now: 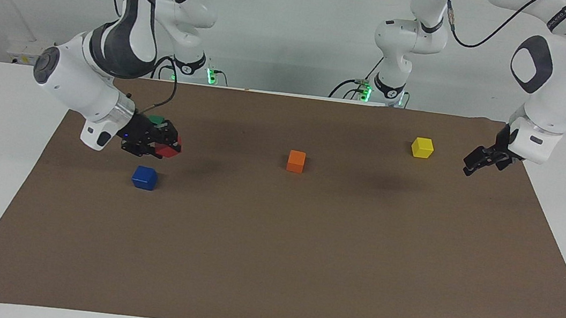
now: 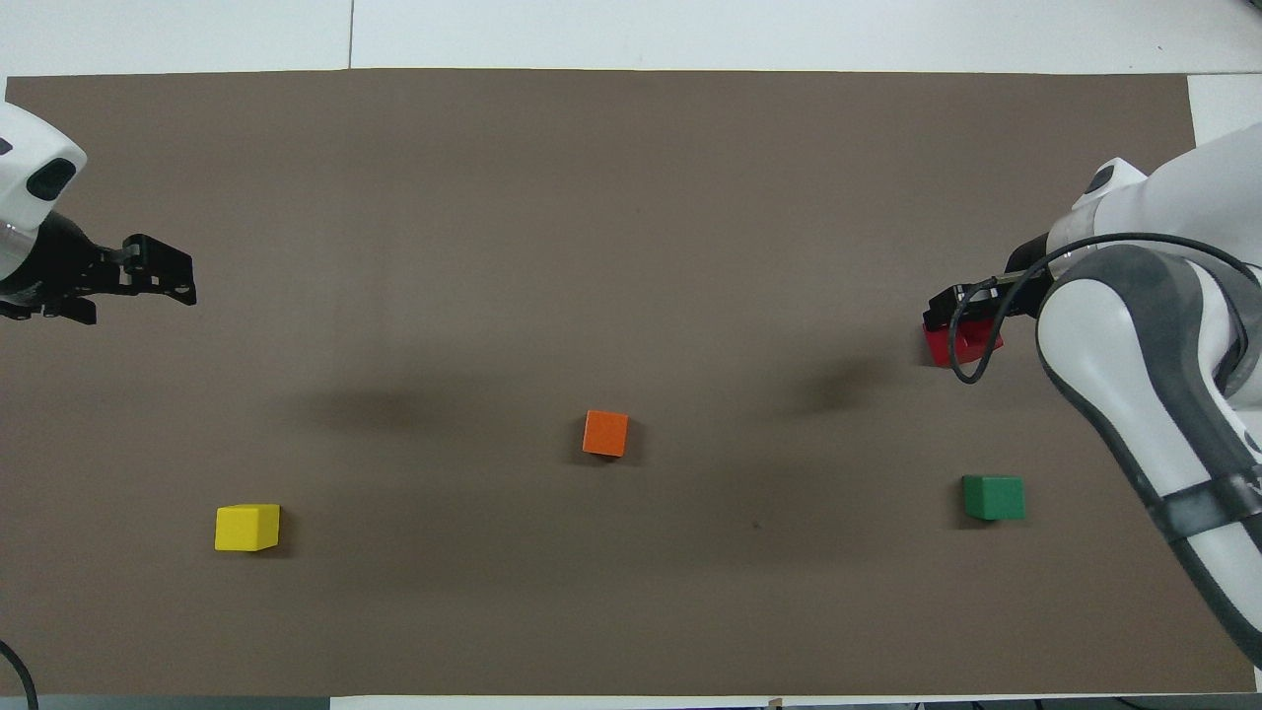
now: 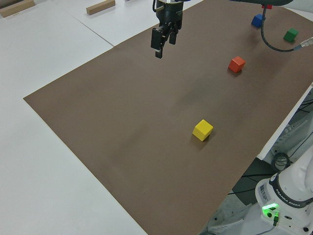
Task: Transfer red block to right arm and stack on blue block
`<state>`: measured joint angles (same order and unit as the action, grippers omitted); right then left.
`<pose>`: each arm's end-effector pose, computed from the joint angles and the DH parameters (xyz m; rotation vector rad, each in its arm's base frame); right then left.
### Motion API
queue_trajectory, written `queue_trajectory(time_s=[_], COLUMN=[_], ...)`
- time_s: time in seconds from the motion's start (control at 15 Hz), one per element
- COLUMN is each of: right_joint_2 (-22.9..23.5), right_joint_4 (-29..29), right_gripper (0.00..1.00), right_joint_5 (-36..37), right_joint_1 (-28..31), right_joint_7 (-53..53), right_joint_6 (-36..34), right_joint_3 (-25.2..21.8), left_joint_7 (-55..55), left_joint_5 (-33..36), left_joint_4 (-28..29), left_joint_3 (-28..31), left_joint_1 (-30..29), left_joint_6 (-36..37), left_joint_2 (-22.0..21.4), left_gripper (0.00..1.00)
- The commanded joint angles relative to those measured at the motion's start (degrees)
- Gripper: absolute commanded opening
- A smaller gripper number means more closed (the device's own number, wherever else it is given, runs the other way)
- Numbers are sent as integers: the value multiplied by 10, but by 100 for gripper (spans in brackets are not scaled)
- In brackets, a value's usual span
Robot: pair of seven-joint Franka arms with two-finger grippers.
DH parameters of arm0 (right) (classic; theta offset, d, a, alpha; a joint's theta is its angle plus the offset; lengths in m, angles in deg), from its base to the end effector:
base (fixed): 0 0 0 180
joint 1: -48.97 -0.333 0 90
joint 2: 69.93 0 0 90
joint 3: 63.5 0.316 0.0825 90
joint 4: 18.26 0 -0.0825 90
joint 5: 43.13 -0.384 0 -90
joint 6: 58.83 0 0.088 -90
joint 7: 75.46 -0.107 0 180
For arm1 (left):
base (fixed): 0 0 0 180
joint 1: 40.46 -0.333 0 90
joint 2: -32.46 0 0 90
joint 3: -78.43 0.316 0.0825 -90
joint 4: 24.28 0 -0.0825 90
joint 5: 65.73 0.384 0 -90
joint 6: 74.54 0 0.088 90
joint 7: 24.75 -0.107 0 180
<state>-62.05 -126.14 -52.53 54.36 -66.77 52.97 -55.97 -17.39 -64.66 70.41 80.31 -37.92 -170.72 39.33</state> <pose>0.5867 0.0303 0.4310 -2.9630 -0.1812 0.0872 0.5900 -0.0059 0.5260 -3.1044 -0.1771 0.1432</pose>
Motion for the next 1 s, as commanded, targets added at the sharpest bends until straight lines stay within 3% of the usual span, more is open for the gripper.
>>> queue_trajectory(time_s=[0.0,0.13,0.33,0.53,0.93], right_joint_2=[-10,-12,-12,-7,-12], right_joint_4=[-14,-36,-85,-121,-161], right_gripper=[0,0,0,0,0], right_joint_5=[69,103,144,187,198], right_joint_1=[-8,-9,-10,-6,8], right_joint_7=[-61,-103,-145,-144,-145], right_joint_6=[43,90,181,237,257], right_joint_3=[2,2,2,2,2], left_joint_7=[-29,-102,-111,-105,-54], left_joint_5=[18,18,24,17,10], left_joint_4=[20,10,-16,-7,-7], left_joint_3=[-2,-13,-22,-25,-35], left_joint_1=[5,5,10,11,10], left_joint_6=[13,21,-16,-38,-33], left_joint_2=[-19,-28,-12,-19,-24], left_gripper=[100,100,100,100,100])
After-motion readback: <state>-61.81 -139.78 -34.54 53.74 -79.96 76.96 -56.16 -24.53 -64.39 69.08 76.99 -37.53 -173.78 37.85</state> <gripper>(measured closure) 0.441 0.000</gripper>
